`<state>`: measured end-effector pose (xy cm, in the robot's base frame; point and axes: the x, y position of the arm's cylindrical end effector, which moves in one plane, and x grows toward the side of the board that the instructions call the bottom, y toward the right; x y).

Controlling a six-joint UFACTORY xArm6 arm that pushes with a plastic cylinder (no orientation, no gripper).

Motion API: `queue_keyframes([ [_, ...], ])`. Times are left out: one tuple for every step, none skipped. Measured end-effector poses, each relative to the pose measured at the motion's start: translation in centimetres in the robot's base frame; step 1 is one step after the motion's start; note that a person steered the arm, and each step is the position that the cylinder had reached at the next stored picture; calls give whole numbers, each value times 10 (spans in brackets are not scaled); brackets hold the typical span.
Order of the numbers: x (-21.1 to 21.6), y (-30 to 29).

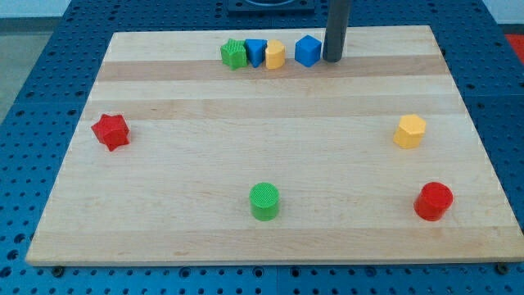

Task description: Move your towards the blue cube

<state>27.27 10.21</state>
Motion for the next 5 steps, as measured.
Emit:
queue_keyframes([
  [6, -4],
  [10, -4],
  [18, -5],
  [22, 4],
  [-11, 50],
])
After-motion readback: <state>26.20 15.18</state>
